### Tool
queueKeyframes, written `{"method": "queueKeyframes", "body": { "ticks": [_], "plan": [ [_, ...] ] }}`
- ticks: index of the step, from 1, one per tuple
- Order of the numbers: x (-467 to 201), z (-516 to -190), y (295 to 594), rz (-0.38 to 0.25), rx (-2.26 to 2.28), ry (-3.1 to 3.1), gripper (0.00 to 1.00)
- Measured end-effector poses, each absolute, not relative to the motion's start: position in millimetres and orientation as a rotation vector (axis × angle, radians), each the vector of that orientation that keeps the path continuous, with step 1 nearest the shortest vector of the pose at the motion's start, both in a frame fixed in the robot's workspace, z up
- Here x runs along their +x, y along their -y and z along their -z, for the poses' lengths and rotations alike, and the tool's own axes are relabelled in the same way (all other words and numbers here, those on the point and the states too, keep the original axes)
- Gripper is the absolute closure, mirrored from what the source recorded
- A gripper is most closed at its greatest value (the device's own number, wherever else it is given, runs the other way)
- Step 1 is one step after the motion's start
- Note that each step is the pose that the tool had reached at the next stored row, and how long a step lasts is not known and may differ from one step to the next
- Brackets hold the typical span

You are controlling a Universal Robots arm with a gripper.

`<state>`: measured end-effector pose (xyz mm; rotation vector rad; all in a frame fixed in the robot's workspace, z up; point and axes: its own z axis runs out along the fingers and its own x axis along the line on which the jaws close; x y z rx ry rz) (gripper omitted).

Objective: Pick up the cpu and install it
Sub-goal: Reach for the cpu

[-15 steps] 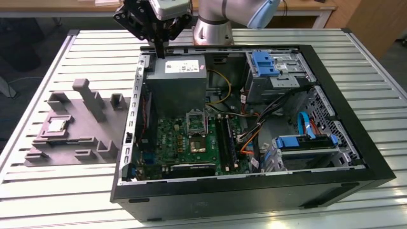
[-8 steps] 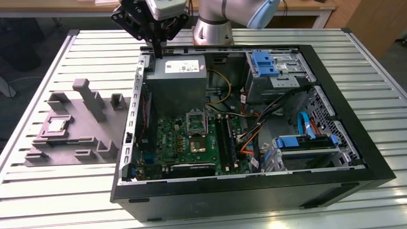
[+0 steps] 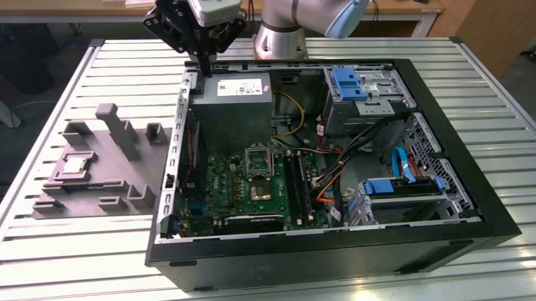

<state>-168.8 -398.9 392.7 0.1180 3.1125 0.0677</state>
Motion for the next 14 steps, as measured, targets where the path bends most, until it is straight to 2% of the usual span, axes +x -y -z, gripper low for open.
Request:
{"method": "queueKeyframes", "body": {
  "ticks": [14],
  "plan": [
    [-175.1, -392.7, 398.9, -0.068, 0.118, -3.113, 0.89]
  ]
}}
